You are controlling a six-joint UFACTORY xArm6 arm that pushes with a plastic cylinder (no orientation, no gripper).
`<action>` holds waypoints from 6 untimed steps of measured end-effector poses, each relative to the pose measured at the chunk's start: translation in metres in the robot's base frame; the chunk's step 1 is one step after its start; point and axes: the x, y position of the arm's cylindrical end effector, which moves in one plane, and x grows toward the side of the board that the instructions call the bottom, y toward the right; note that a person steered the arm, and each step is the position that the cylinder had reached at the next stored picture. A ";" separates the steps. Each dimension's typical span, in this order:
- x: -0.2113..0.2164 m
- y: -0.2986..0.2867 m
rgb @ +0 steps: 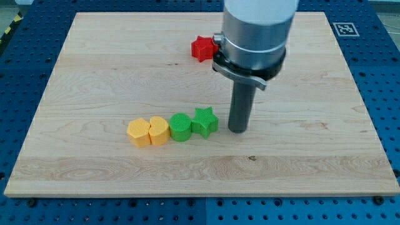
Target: Separate the yellow hexagon from heart
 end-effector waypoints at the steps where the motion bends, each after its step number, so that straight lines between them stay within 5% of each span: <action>1: 0.031 0.002; 4: 0.072 -0.011; 6: 0.072 -0.079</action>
